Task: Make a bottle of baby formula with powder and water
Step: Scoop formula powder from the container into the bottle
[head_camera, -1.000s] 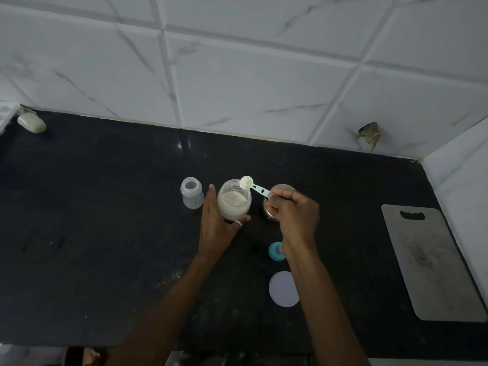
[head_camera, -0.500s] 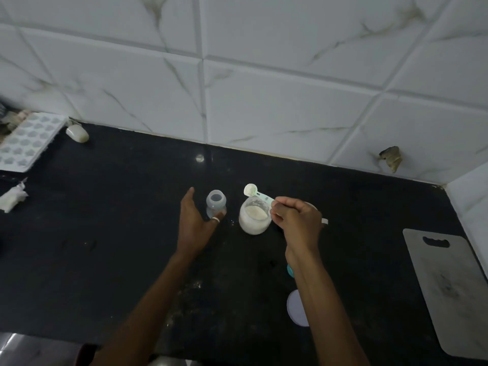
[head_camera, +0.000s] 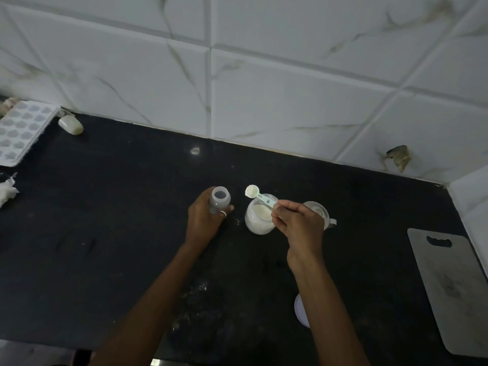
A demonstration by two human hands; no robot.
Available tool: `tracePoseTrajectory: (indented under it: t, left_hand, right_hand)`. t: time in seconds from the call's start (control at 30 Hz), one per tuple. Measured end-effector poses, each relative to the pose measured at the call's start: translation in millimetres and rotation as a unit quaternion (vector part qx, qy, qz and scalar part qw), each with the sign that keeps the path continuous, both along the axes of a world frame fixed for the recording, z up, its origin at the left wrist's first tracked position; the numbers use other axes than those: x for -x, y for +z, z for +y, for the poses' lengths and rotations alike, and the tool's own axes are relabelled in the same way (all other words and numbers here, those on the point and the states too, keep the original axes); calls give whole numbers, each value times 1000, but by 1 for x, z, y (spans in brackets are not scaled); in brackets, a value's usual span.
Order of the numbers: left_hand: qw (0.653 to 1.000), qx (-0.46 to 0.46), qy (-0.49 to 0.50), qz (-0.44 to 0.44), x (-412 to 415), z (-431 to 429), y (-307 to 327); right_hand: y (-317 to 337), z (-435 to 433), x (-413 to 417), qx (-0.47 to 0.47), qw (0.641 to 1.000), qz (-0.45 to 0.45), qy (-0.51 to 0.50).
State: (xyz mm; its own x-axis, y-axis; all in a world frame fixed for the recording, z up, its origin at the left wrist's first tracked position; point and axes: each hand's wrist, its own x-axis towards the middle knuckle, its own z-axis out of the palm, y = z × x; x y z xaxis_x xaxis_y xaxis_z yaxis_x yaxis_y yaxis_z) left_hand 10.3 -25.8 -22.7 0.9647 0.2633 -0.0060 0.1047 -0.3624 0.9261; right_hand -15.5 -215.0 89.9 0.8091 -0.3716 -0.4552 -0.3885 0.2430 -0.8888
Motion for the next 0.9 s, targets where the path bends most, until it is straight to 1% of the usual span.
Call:
tracePoseTrajectory:
  t: [0.13,0.27,0.43,0.57,0.67,0.73,0.8,0.9]
  left_hand:
    - [999,-4,-1,-51,2,4,30]
    - [997,-11,-9,-72,5,2,73]
    - [992,-54,-11,-110,17,-7,122]
    - [988,-80,-5,-132,23,-11,150]
    - [986,-87,-2,-143,24,-14,165]
    - [985,-92,1,-147,23,-16,170]
    - [985,-93,2,-148,22,-17,172]
    - [984,-93,2,-153,22,-20,174]
  right_hand:
    - [14,1,-2,-13,1000,-27,4]
    - [43,5,-3,-31,997,-74,18]
    - [86,5,3,-23,990,-131,44]
    - [108,5,9,8,985,-165,60]
    - [117,5,11,57,978,-191,64]
    - [120,6,12,116,967,-216,68]
    - [121,6,14,190,948,-246,73]
    - [123,7,17,288,907,-299,73]
